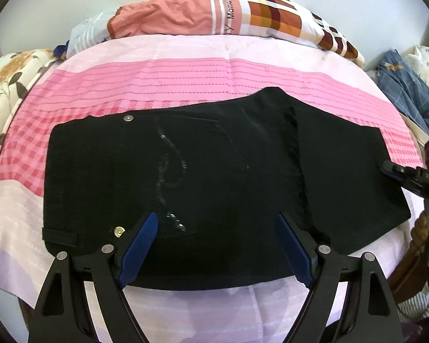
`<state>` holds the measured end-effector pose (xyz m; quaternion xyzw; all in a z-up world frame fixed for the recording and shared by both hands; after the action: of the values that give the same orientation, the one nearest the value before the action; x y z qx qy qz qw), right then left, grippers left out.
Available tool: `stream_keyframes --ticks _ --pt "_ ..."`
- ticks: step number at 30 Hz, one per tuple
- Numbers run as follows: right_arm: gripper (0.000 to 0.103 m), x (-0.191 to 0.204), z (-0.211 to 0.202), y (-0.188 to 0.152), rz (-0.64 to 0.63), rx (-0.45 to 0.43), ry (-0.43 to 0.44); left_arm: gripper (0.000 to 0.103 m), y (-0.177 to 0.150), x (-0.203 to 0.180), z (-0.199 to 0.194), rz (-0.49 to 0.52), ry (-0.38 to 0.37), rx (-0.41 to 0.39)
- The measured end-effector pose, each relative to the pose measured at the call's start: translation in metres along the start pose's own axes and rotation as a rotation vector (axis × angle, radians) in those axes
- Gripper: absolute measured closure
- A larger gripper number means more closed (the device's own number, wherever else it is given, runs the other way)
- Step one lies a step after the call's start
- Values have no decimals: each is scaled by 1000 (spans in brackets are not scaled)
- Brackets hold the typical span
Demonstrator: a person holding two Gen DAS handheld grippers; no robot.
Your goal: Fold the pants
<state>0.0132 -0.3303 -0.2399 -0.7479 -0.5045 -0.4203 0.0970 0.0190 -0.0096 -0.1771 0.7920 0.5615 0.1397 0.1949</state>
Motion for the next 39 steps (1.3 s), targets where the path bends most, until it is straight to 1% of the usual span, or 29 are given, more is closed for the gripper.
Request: stream_keyframes --ticks 1,3,5,6,7,8,10,12,14,17,18,19,22,27,29,34,38,39 --pt "75 4 -3 3 15 -15 -1 19 -1 2 0 -2 3 1" --pt "75 18 -9 3 -16 -52 12 19 -1 4 -1 -4 4 1" --pt "72 46 -14 -7 -75 -64 53 19 -2 7 -3 -5 11 -10" --pt "67 58 -11 -14 -98 -60 67 19 -2 9 -4 -4 17 -16" --pt "63 67 -9 -21 -115 -51 73 19 -2 10 -5 -4 20 -17" --pt "62 82 0 -33 -154 -29 71 19 -3 11 -4 -4 21 -16" --pt "62 102 14 -50 -213 1 61 19 -3 13 -4 -9 19 -16" --pt "62 124 34 -70 -281 49 60 19 -5 16 -3 -12 18 -12" --pt "62 140 60 -91 -360 102 19 19 -5 19 -3 -9 28 -12" --pt "62 143 91 -111 -393 188 -8 19 -5 24 -5 -10 37 -17" --pt "61 143 100 -117 -406 212 -33 19 -5 27 -7 -12 42 -20" --pt "60 143 103 -119 -414 212 -45 19 -6 30 -8 -13 48 -23" --pt "60 151 98 -118 -394 201 0 19 -5 41 -13 -6 70 -37" --pt "58 151 84 -106 -346 142 24 19 -6 62 -17 37 140 -53" --pt "57 145 83 -103 -319 124 18 19 -7 70 -18 57 171 -64" --pt "55 137 86 -103 -294 133 -2 19 -10 88 -18 106 239 -75" --pt "53 135 95 -108 -283 152 -17 19 -11 101 -16 94 236 -70" --pt "50 136 96 -109 -283 149 -15 19 -11 104 -15 89 234 -69"
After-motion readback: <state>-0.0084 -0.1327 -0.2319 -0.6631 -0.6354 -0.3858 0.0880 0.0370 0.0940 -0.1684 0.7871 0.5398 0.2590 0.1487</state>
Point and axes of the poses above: each gripper's, at about its wrist camera, not at the fingertips, and z roughly the way its jaws point, x to its left, y to its top, the point moved 7 cm from there along z, roughly the way its jaws point, and after that the axes turned 10 degrees about z, right-handed, at the moved point
